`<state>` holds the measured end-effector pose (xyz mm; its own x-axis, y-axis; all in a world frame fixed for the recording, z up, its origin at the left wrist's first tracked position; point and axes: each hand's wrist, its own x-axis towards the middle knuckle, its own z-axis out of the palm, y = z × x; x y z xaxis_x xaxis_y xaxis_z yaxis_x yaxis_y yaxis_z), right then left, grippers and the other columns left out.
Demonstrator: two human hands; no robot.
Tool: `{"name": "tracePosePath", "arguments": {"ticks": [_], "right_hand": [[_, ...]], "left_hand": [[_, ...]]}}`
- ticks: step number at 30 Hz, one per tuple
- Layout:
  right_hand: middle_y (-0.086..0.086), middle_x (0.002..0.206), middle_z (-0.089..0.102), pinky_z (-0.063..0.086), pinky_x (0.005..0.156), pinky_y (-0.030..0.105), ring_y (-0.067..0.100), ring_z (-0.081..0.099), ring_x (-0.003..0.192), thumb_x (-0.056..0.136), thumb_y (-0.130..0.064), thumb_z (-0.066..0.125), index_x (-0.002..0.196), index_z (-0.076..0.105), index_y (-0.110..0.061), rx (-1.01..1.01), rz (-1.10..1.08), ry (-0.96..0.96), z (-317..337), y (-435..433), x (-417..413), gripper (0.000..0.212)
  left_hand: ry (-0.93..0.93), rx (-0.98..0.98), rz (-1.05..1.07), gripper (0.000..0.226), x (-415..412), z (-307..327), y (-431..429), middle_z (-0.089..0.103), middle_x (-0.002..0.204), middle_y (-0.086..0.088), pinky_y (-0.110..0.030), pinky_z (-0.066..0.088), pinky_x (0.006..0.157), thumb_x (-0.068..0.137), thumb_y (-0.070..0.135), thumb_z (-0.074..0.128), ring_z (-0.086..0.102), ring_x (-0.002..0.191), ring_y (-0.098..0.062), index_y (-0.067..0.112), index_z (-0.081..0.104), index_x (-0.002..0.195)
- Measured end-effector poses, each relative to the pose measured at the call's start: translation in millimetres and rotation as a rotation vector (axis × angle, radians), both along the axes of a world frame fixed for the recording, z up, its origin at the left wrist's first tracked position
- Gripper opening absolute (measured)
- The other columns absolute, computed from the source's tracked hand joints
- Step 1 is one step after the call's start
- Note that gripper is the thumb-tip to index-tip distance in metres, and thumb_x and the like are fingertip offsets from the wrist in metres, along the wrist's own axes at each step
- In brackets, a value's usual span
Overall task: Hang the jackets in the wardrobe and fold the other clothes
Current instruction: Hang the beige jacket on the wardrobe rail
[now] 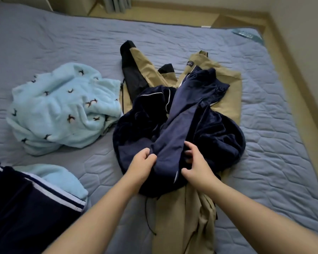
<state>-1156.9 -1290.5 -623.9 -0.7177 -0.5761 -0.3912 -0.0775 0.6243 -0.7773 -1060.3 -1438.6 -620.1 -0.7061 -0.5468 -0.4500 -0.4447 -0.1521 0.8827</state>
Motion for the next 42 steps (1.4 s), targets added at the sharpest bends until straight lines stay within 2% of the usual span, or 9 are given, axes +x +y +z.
{"name": "tracePosePath", "arguments": {"ticks": [4,8,12,17,22,26,31,35,42], "right_hand": [[0.004,0.149,0.020,0.019,0.113,0.042,0.019,0.014,0.140,0.082,-0.023,0.064,0.146,0.018,-0.043,0.230,0.156,0.535,54.6,-21.3,-15.4,0.081],[-0.001,0.128,0.045,0.026,0.108,0.041,0.020,0.037,0.123,0.085,-0.023,0.056,0.098,0.060,-0.029,0.271,-0.059,0.650,100.3,-39.3,-40.2,0.015],[-0.001,0.071,0.052,0.037,0.075,0.035,0.020,0.048,0.082,0.087,-0.011,0.047,0.067,0.044,-0.020,-0.141,-0.375,0.153,151.0,-46.7,-56.5,0.022],[0.016,0.123,0.060,0.047,0.091,0.045,0.035,0.056,0.111,0.100,-0.032,0.039,0.127,0.055,-0.010,-0.559,-0.742,-0.667,199.9,-106.3,-13.4,0.039],[0.020,0.134,0.054,0.040,0.106,0.049,0.035,0.051,0.124,0.099,-0.031,0.042,0.135,0.049,-0.003,-0.646,-0.362,-1.059,265.3,-219.0,91.3,0.045],[0.016,0.121,0.060,0.048,0.096,0.043,0.027,0.061,0.103,0.097,-0.025,0.050,0.128,0.050,-0.009,-0.675,-0.053,-0.903,286.7,-266.0,117.6,0.035],[0.007,0.107,0.061,0.052,0.067,0.034,0.021,0.063,0.080,0.093,-0.022,0.057,0.131,0.043,-0.021,-0.304,0.170,-0.591,217.3,-250.2,113.7,0.040],[0.009,0.120,0.056,0.045,0.074,0.032,0.022,0.057,0.094,0.090,-0.024,0.062,0.136,0.040,-0.019,0.075,0.230,-0.278,142.3,-202.1,99.3,0.051],[0.001,0.145,0.027,0.038,0.100,0.045,0.027,0.030,0.133,0.085,-0.038,0.061,0.144,0.020,-0.034,0.741,0.781,0.485,72.1,-89.9,44.4,0.073]], "left_hand": [[0.111,0.432,-0.507,0.024,11.5,103.5,-41.9,0.068,0.081,-0.002,-0.017,0.049,0.063,0.063,0.015,0.065,0.063,0.074,-0.011,0.018,0.073,0.085],[0.060,0.270,-0.522,0.037,8.9,181.0,-84.6,0.071,0.104,-0.012,-0.009,0.050,0.059,0.069,0.023,0.079,0.068,0.068,0.001,0.015,0.073,0.105],[-0.011,-0.196,-0.395,0.052,32.2,200.5,-126.6,0.071,0.082,0.013,-0.003,0.045,0.063,0.053,0.051,0.086,0.065,0.072,0.006,0.023,0.065,0.092],[-0.244,-0.303,-0.554,0.019,74.8,203.5,-136.9,0.071,0.081,0.020,-0.009,0.046,0.064,0.076,0.021,0.078,0.067,0.077,0.001,0.036,0.069,0.082],[-0.005,-0.034,-0.205,0.028,119.1,214.5,-133.8,0.067,0.063,0.020,-0.008,0.044,0.051,0.070,0.001,0.077,0.060,0.056,0.009,0.024,0.064,0.076],[0.115,0.248,0.384,0.023,162.1,225.4,-169.3,0.074,0.076,-0.006,-0.021,0.053,0.054,0.064,0.012,0.077,0.070,0.065,-0.015,0.009,0.069,0.086],[-0.347,-0.376,0.707,0.054,250.0,218.4,-256.4,0.065,0.114,-0.013,-0.028,0.049,0.077,0.075,0.030,0.076,0.063,0.092,-0.020,0.005,0.058,0.119],[-0.910,-0.467,0.346,0.116,281.8,171.7,-257.1,0.020,0.153,-0.020,-0.046,0.030,0.111,0.072,0.043,0.077,0.030,0.137,-0.036,0.008,-0.003,0.149],[-0.838,-0.524,-0.311,0.083,159.5,54.8,-119.7,0.037,0.146,-0.005,-0.045,0.031,0.107,0.079,0.042,0.062,0.034,0.135,-0.026,0.018,0.018,0.146]]}}
